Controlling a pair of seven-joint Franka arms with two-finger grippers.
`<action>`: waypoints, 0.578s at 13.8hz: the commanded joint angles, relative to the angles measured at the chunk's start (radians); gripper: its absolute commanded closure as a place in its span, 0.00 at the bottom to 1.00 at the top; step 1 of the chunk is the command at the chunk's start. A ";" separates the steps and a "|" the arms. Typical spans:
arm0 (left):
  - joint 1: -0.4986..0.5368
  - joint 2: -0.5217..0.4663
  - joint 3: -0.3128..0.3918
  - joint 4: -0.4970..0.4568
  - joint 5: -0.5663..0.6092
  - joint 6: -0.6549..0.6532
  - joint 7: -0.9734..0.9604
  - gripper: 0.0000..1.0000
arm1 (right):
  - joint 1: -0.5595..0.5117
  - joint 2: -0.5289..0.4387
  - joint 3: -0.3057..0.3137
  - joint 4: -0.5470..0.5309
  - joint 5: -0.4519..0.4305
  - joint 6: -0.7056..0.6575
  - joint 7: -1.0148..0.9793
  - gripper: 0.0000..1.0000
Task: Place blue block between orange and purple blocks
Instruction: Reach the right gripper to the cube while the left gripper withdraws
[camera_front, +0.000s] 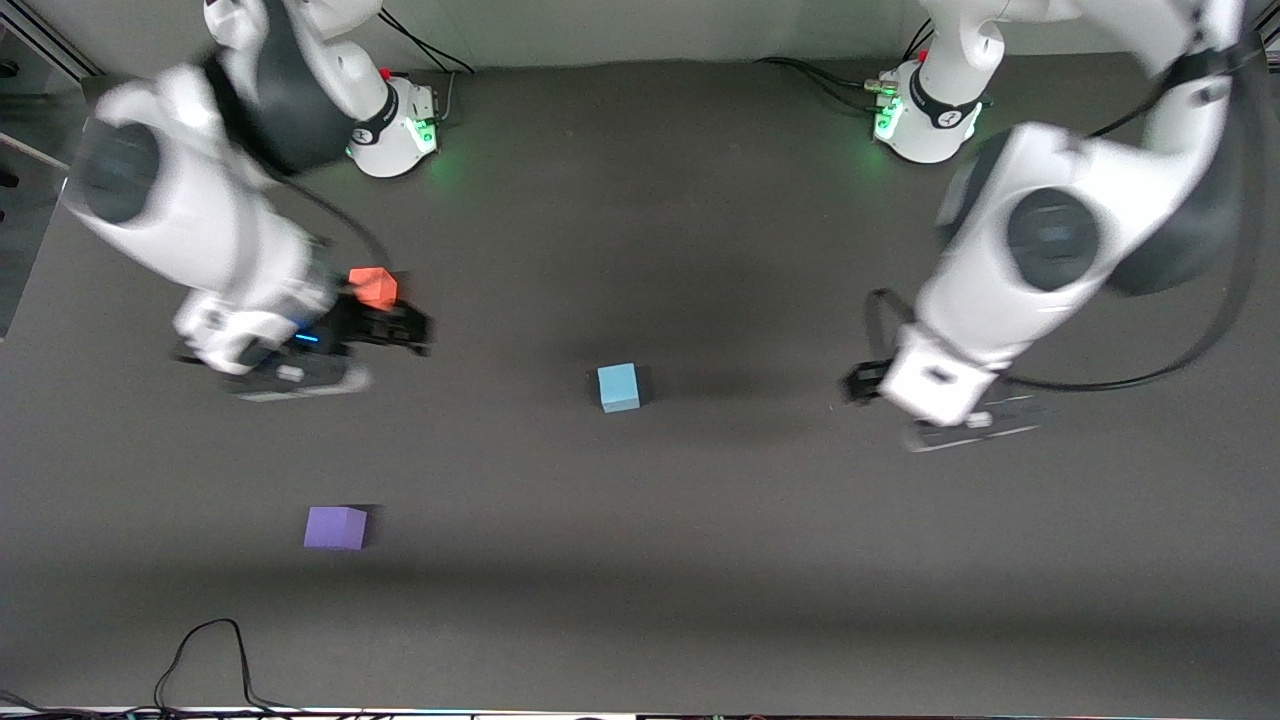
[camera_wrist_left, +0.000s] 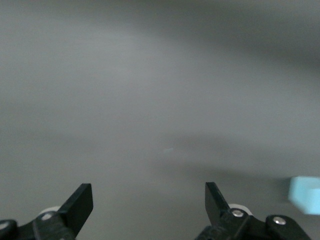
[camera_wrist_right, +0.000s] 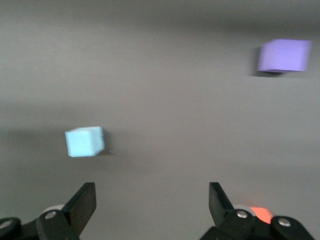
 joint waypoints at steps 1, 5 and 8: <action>0.072 -0.105 0.046 -0.107 -0.020 -0.017 0.145 0.00 | 0.070 0.261 -0.010 0.280 0.006 -0.008 0.120 0.00; 0.046 -0.216 0.218 -0.217 -0.036 -0.005 0.312 0.00 | 0.161 0.376 -0.013 0.237 0.003 0.263 0.229 0.00; 0.058 -0.280 0.221 -0.260 -0.016 -0.034 0.370 0.00 | 0.219 0.444 -0.016 0.186 0.000 0.364 0.245 0.00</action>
